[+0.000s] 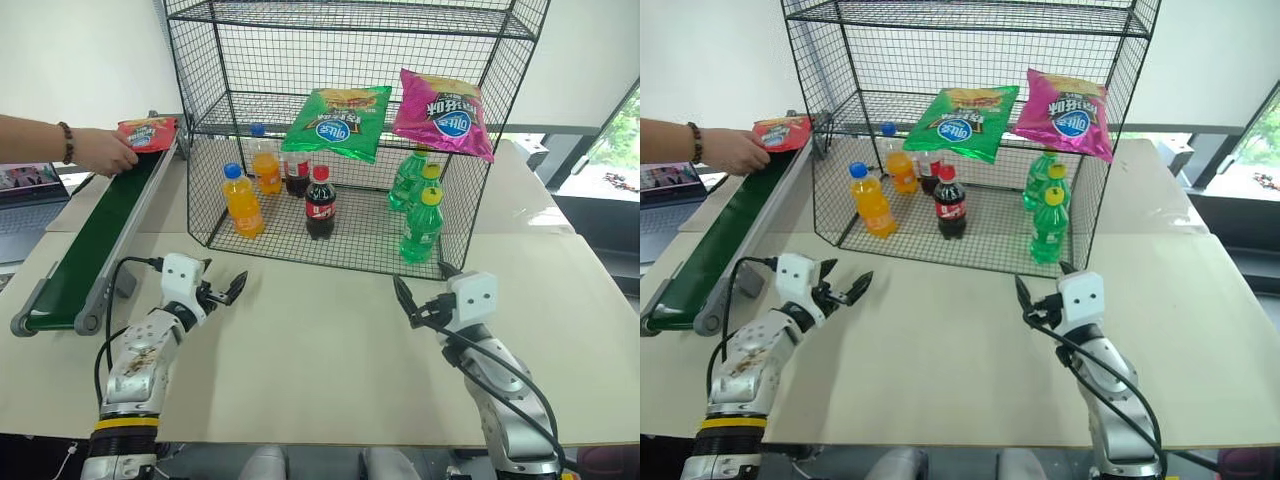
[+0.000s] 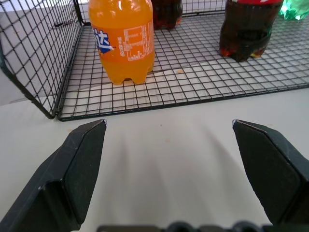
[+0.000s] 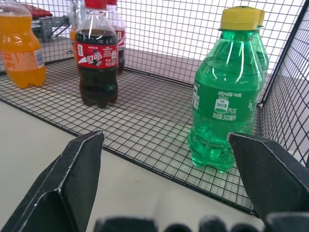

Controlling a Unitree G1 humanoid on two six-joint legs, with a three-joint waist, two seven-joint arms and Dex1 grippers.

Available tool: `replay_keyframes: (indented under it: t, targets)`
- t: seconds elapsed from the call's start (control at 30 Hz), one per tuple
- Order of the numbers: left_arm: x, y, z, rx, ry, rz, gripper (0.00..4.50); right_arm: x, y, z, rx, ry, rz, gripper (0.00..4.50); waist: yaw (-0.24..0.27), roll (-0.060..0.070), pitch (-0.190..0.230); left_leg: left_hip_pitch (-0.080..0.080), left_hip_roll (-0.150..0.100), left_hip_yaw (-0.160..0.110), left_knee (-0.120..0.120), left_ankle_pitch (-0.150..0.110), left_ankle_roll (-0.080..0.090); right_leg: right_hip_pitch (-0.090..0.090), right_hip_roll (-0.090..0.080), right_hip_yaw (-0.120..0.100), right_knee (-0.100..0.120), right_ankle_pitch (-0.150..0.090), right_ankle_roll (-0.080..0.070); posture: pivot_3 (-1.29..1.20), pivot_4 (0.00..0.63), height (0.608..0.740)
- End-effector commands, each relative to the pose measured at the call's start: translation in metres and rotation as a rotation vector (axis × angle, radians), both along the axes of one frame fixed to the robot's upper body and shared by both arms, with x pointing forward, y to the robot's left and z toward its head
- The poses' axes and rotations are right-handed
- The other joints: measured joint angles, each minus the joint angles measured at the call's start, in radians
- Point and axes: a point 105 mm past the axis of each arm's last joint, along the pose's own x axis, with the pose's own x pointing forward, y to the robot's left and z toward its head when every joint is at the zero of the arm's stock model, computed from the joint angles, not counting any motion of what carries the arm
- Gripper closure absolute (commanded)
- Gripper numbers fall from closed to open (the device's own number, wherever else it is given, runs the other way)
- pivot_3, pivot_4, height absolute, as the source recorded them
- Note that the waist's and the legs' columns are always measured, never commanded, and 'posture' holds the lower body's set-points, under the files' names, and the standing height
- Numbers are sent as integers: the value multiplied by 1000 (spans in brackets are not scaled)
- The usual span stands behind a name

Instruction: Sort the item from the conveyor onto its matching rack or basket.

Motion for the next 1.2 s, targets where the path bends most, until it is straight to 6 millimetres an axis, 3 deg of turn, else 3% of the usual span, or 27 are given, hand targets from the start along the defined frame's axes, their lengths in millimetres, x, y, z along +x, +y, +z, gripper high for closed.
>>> replay_keyframes:
  t: [0.03,0.3,0.37,0.47,0.63,0.77,0.93,1.2]
  targets:
    - [-11,11,24,-16,-58,0,64,6,5,16,2,-48,55,0,-3,0,0,0,0,0,0,0,0,0,0,0,0,0,0,0,150,738]
    - [-55,25,60,-175,-59,8,64,15,21,42,-51,-79,284,0,-1,0,0,0,0,0,0,0,1,0,0,0,0,0,0,0,150,738]
    - [-71,32,73,-252,-65,36,64,13,31,52,-64,-89,395,0,-4,0,0,0,0,0,1,0,1,1,0,0,0,0,0,0,150,738]
    - [-103,56,90,-503,-92,132,64,3,59,74,-39,-110,645,0,-14,-1,1,0,2,0,0,-1,1,0,0,0,0,0,0,0,150,738]
    - [-145,110,82,-881,-169,411,64,-16,98,90,-30,-108,1004,0,-21,0,0,2,2,0,1,-2,4,2,0,0,1,0,-1,0,150,738]
    - [-163,135,72,-1076,-186,535,64,-25,115,98,-8,-93,1165,0,1,-3,-1,2,2,-1,4,-2,4,2,0,-2,1,1,-3,0,150,738]
    - [-173,153,54,-1271,-153,571,64,-35,128,108,-27,-127,1306,0,10,-3,-1,1,1,-1,6,-3,4,2,-1,-2,-1,1,-3,0,150,738]
    - [-161,174,37,-1391,-91,560,64,-36,138,122,-57,-204,1362,0,5,-2,-1,1,3,-1,4,-3,4,0,2,-2,1,0,-5,0,150,738]
